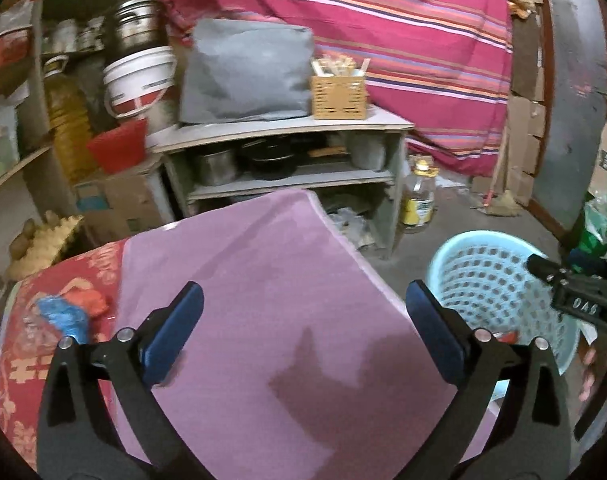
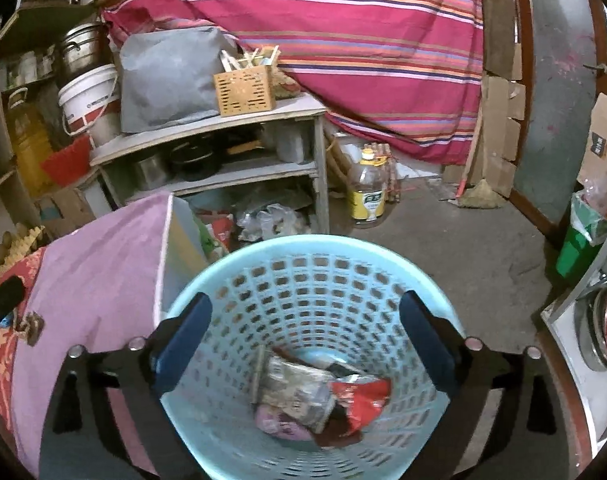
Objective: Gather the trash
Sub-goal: 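Move both open tools back over the table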
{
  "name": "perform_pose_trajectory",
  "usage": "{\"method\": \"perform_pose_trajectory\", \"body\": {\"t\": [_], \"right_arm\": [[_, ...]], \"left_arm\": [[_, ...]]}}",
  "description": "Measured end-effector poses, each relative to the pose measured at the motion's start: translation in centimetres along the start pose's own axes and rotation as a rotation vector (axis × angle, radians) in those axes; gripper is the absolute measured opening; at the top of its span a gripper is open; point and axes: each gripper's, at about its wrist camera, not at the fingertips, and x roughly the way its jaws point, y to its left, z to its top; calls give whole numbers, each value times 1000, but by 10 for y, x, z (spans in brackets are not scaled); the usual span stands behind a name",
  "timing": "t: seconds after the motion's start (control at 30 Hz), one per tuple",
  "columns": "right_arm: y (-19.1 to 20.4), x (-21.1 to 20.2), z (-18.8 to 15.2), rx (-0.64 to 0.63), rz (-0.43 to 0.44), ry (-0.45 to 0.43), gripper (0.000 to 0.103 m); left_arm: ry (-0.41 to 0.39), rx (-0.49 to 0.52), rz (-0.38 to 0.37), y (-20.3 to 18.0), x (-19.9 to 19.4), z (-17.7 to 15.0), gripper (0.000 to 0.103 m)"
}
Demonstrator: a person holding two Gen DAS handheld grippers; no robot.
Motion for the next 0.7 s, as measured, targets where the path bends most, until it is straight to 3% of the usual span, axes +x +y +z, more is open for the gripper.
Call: {"method": "perform_pose_trajectory", "body": {"t": [0.27,0.57,0.7], "right_arm": [[68,6,-3,-36,71,1,99],[164,21,-17,-86,53,23,99],[200,22,-25,-97,179,33,99]], "left_arm": [[33,-114,137,109,3,-24,98],[82,-210,335,226,11,-50,98],[111,-251,379,273,11,-66,98]]}}
